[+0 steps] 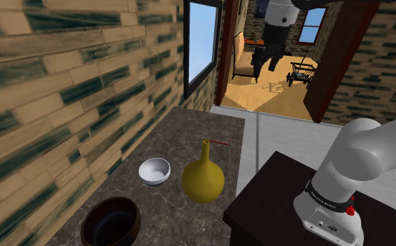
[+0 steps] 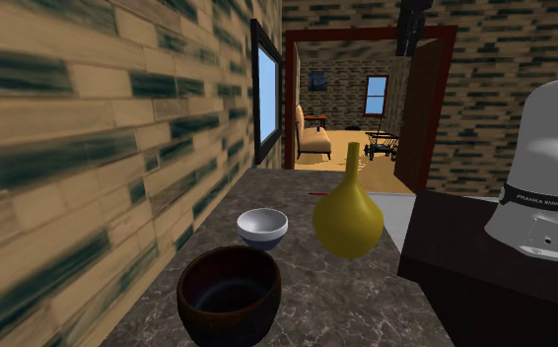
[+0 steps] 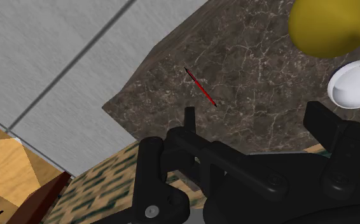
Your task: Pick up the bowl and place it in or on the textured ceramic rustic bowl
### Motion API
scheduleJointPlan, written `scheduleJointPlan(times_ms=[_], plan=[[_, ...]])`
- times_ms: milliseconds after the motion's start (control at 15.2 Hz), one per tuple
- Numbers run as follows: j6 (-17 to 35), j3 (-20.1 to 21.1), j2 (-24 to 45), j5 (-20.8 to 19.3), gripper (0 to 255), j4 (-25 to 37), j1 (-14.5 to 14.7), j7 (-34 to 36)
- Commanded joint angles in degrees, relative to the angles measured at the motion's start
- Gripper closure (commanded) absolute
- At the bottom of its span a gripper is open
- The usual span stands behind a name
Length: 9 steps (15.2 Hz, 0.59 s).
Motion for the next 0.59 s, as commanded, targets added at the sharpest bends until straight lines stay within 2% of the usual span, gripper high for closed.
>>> scheduleJointPlan(times_ms=[0, 528], plan=[[0.0, 0.0, 0.0, 0.0, 0, 0.0, 0.0, 0.0], [13.1, 3.7, 8.2, 3.3, 0, -5.9, 1.6, 5.8]])
